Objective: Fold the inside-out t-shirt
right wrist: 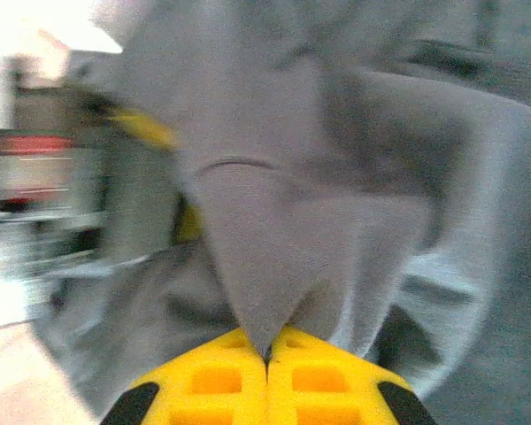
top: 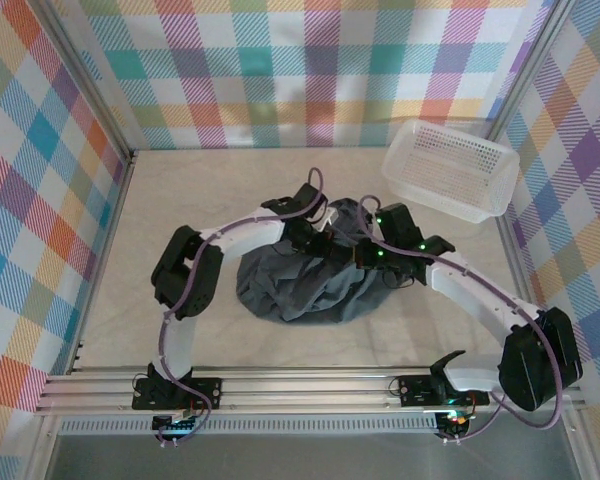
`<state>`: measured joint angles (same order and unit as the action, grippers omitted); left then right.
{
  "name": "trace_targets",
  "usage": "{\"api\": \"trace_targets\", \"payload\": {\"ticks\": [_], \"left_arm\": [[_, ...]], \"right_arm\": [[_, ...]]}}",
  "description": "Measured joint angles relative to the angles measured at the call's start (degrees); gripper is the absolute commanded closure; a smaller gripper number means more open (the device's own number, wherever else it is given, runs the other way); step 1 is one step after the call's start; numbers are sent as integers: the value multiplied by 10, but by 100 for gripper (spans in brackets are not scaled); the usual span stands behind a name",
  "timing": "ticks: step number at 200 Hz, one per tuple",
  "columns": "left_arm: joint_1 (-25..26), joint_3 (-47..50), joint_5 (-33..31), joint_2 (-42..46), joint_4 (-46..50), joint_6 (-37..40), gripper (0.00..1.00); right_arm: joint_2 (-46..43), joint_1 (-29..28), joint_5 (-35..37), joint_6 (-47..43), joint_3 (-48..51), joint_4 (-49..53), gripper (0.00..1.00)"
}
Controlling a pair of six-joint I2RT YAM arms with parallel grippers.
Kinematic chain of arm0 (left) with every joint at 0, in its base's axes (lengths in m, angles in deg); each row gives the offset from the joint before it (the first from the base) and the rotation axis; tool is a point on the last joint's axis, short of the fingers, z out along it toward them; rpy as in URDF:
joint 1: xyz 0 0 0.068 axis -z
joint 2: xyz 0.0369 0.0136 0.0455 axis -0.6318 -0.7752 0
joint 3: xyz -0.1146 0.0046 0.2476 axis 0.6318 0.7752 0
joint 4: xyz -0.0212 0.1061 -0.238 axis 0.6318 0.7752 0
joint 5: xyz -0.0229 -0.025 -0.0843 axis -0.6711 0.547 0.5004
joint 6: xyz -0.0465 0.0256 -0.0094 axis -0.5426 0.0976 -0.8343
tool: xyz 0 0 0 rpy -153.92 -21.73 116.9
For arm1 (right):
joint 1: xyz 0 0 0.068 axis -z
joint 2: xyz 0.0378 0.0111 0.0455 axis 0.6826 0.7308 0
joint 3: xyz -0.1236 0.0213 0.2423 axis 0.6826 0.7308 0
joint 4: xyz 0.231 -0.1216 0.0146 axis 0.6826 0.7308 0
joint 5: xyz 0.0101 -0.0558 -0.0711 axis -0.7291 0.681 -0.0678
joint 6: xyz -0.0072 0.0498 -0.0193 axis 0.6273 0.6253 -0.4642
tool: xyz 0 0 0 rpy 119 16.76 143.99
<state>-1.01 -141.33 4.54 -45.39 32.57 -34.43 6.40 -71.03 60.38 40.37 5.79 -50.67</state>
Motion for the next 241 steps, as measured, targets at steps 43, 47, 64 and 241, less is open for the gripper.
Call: {"api": "trace_targets", "payload": {"ticks": [43,47,64,241], "left_arm": [[-31,43,146,148,0,-62,100],[-31,45,152,158,1,-64,100],[-34,61,176,194,5,-70,100],[-98,94,107,218,65,-37,62]], "right_arm": [[18,36,-9,-2,45,-18,77],[14,34,-13,-10,45,-18,74],[-25,25,-14,-21,49,-11,55],[-108,-41,-171,-69,16,-151,100]]}}
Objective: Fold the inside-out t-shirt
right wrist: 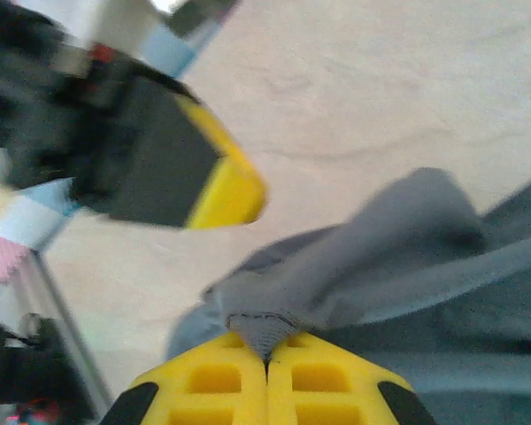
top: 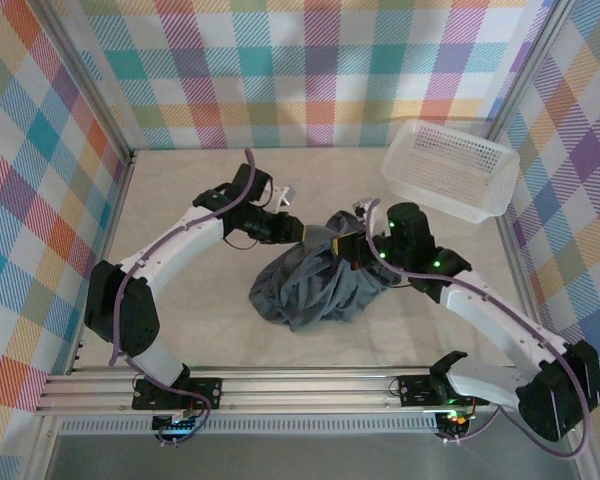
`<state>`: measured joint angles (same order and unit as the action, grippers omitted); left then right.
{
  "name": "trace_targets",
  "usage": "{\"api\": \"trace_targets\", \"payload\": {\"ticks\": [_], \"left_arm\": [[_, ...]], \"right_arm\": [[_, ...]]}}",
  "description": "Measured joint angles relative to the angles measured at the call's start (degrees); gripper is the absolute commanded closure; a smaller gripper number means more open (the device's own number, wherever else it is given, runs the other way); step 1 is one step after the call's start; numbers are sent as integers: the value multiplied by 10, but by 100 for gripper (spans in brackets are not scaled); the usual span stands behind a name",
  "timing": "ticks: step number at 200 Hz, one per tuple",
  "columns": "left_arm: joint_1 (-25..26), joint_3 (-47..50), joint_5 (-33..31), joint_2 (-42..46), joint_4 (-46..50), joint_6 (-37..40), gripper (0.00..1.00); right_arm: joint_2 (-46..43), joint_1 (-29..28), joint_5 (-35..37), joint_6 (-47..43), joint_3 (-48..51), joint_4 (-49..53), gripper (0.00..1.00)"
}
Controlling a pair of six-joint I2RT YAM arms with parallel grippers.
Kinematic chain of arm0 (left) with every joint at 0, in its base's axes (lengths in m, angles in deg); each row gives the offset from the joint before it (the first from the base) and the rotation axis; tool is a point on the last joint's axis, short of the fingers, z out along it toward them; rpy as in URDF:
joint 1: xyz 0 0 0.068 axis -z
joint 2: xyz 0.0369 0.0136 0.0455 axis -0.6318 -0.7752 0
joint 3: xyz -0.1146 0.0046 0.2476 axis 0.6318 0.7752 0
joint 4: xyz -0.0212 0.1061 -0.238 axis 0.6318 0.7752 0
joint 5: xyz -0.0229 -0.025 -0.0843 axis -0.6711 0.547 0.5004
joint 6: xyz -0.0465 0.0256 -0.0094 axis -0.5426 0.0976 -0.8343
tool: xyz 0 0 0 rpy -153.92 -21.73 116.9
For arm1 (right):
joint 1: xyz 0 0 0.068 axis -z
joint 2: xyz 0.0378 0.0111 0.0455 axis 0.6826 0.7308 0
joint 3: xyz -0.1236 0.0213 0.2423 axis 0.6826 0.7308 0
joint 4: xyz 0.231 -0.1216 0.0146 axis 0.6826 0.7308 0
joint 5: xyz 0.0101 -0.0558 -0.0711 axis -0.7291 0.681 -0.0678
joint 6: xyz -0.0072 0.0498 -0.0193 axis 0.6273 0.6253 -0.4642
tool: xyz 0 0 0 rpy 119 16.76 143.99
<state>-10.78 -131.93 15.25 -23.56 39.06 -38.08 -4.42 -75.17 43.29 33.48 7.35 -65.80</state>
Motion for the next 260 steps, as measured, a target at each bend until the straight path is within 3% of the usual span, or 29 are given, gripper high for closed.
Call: {"api": "trace_targets", "payload": {"ticks": [29,71,86,107,116,125,138,150,168,184,205,217,233,244,260], "left_arm": [[4,36,-16,42,-25,57,52],[181,115,-191,190,-72,134,36],[204,116,-256,187,-94,133,30],[212,106,-313,138,-113,128,29],[212,96,-321,108,-117,127,33],[213,85,-323,74,-125,126,46],[214,77,-323,42,-131,119,79],[211,75,-315,30,-133,102,100],[197,57,-275,33,-118,64,100],[172,30,-181,44,-117,6,100],[142,22,-71,51,-123,-65,100],[133,23,-37,51,-115,-97,100],[127,28,-10,51,-108,-128,100],[122,33,14,54,-111,-151,100],[117,34,38,61,-124,-182,100]], "right_arm": [[-11,22,-54,54,1,-7,100],[21,29,-94,89,-17,10,100],[34,29,-105,95,-26,14,100],[41,29,-120,107,-35,15,100],[42,29,-125,110,-39,16,100],[44,29,-130,113,-43,16,100],[44,29,-130,116,-46,16,100],[44,29,-109,114,-50,31,100],[43,32,-41,98,-52,61,100],[48,43,37,70,-49,77,100],[76,42,73,27,-41,45,100],[97,39,71,7,-42,29,89],[109,37,59,-8,-42,25,64],[108,41,61,-16,-41,37,56],[85,54,62,-12,-26,53,53]]}}
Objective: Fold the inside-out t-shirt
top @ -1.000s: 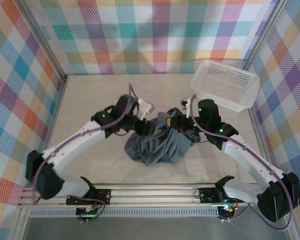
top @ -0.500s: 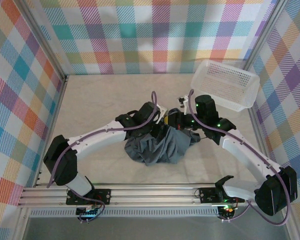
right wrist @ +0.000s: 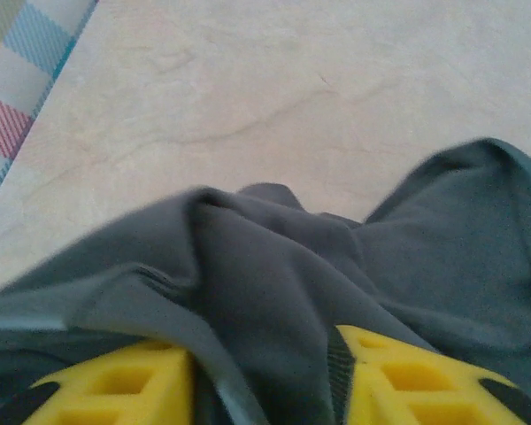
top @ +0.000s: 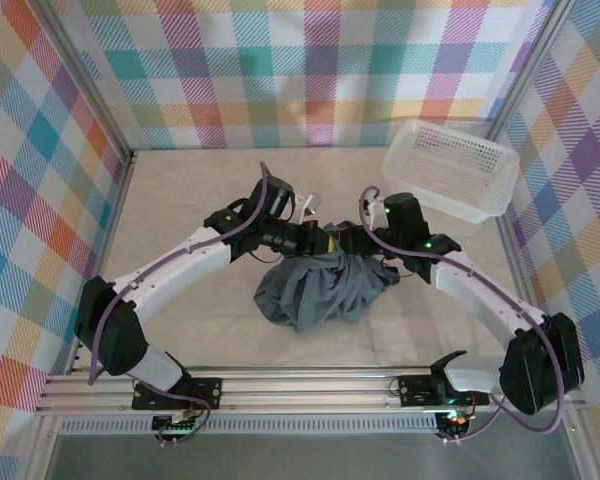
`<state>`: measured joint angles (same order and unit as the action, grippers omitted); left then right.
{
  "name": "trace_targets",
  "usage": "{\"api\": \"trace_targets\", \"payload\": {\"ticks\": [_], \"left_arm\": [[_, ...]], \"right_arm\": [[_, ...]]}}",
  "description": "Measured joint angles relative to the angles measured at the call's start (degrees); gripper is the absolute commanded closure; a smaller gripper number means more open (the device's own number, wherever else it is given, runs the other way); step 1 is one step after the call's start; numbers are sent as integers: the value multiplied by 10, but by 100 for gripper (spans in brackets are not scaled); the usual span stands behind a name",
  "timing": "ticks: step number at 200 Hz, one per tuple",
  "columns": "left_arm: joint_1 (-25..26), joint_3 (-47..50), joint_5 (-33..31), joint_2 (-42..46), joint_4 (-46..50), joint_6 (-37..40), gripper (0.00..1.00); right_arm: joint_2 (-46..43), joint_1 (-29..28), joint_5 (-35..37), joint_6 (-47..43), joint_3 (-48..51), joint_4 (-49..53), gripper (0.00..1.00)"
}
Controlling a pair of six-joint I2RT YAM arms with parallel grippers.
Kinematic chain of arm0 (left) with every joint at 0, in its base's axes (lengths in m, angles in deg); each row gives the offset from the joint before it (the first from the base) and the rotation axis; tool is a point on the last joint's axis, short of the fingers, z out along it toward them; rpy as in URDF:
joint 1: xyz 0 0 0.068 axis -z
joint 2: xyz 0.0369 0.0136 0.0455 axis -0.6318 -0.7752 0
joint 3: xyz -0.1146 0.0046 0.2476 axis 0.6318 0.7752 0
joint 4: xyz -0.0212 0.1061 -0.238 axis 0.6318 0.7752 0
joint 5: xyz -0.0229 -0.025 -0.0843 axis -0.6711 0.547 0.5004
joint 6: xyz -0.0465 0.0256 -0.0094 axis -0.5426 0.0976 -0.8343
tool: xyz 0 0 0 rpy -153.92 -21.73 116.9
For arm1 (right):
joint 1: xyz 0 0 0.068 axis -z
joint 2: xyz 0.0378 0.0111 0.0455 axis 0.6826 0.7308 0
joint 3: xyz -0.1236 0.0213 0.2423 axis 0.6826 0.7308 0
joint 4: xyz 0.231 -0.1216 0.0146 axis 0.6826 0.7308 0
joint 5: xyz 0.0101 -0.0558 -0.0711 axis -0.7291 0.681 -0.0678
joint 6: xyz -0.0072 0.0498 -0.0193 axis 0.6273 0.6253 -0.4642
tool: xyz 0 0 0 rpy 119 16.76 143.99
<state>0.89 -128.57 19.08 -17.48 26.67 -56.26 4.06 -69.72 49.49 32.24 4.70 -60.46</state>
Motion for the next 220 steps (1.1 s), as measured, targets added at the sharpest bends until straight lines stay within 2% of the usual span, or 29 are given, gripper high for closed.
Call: {"api": "trace_targets", "payload": {"ticks": [9,35,43,62,79,90,125,149,178,188,196,211,220], "left_arm": [[-5,0,11,2,-7,-19,100],[-21,0,25,2,-17,-59,100],[-25,0,25,2,-18,-66,100],[-28,0,24,2,-17,-80,100],[-29,0,23,2,-18,-91,100],[-29,0,23,2,-21,-97,100],[-29,0,24,2,-27,-101,100],[-29,0,24,2,-27,-101,100],[-29,0,27,2,-28,-103,100],[-29,0,27,2,-28,-104,100],[-29,0,27,2,-28,-105,100],[-29,0,27,1,-28,-105,100],[-31,-1,27,1,-27,-104,100]], "right_arm": [[-35,2,3,8,18,5,55],[-183,-11,20,30,67,14,68],[-236,-36,33,37,82,4,68],[-290,-108,49,47,101,-11,69],[-277,-169,73,31,103,-32,68],[-252,-188,88,15,101,-36,68],[-160,-195,168,-81,83,-41,65],[-140,-199,217,-197,86,-95,48],[-131,-202,262,-330,95,-161,46],[-126,-202,263,-361,95,-170,50],[-122,-203,259,-378,95,-173,59],[-113,-203,240,-405,95,-173,87],[-108,-203,229,-408,94,-171,99]]}}
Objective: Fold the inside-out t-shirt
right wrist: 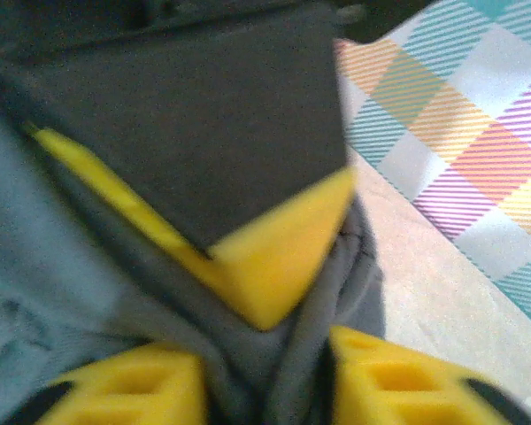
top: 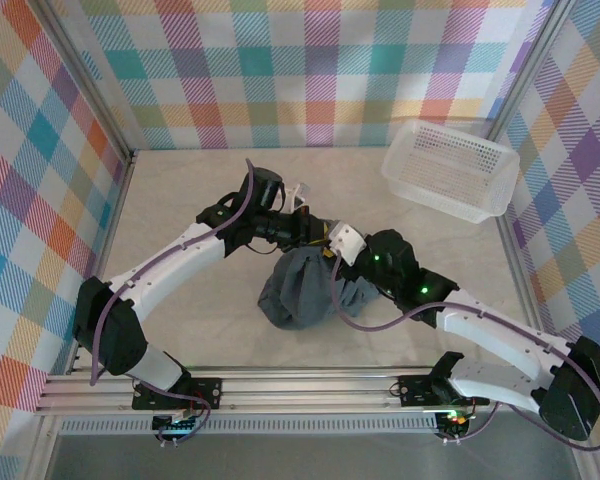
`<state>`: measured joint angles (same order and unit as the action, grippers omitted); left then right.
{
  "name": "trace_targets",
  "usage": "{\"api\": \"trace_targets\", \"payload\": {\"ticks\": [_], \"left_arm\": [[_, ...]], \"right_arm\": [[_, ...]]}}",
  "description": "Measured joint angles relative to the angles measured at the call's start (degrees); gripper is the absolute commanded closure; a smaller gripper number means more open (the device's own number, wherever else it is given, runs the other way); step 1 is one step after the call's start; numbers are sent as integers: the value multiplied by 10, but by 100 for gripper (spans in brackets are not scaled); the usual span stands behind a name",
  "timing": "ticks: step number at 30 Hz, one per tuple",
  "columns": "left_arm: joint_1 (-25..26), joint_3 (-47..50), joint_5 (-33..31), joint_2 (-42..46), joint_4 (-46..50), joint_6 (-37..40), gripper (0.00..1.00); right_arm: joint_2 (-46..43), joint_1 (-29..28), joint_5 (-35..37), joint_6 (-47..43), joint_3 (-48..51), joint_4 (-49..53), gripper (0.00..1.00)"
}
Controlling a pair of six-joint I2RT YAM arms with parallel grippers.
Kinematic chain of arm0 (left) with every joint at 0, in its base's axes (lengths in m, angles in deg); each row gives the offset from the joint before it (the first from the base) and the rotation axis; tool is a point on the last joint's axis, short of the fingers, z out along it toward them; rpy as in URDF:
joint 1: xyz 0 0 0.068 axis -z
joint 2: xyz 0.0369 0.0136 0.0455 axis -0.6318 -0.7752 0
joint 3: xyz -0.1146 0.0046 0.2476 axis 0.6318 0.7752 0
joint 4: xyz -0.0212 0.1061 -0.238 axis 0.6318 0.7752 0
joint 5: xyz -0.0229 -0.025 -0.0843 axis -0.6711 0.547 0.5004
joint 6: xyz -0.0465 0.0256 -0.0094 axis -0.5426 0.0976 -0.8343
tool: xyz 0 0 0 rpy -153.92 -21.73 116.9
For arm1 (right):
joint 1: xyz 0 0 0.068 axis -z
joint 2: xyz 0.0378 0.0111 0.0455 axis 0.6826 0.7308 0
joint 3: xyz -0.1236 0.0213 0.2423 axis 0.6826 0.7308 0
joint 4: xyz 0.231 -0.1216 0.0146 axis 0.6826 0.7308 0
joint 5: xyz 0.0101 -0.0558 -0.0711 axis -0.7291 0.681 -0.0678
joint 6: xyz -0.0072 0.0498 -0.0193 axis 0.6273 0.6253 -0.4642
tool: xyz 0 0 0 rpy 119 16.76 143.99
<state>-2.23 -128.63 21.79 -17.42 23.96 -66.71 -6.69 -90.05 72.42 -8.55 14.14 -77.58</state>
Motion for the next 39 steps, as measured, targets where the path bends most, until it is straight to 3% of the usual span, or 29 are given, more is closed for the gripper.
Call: {"api": "trace_targets", "payload": {"ticks": [1,4,8,14,19,21,24,29,31,32,33,34,35,38,39], "left_arm": [[-2,-2,-1,-1,7,2,97],[-17,-19,4,-12,41,31,75],[-42,-62,-38,-42,76,117,59],[-102,-48,-115,-52,64,191,53],[-97,42,-182,83,57,206,48],[-79,88,-210,182,45,198,47],[-27,122,-217,259,25,177,46],[24,124,-160,202,-43,141,41],[29,124,-144,139,-66,128,46],[31,124,-141,116,-72,124,57],[31,124,-133,95,-77,119,74],[31,123,-134,81,-80,114,91],[32,123,-134,71,-80,111,100],[33,123,-154,66,-76,108,100],[33,124,-160,69,-75,109,100]], "right_arm": [[2,-1,-6,0,-1,4,100],[0,2,-36,30,-7,18,100],[-13,8,-119,132,-23,46,100],[16,82,-261,384,-100,83,100],[72,144,-311,527,-134,108,100],[87,152,-321,561,-136,120,100],[111,158,-332,594,-144,137,100],[127,159,-354,627,-155,136,100],[128,159,-364,635,-156,136,100],[129,159,-366,639,-156,136,100],[130,159,-360,644,-156,139,99],[132,162,-362,647,-155,142,90],[134,165,-361,651,-155,142,86],[130,173,-353,663,-155,150,100],[127,179,-353,668,-155,152,100]]}}
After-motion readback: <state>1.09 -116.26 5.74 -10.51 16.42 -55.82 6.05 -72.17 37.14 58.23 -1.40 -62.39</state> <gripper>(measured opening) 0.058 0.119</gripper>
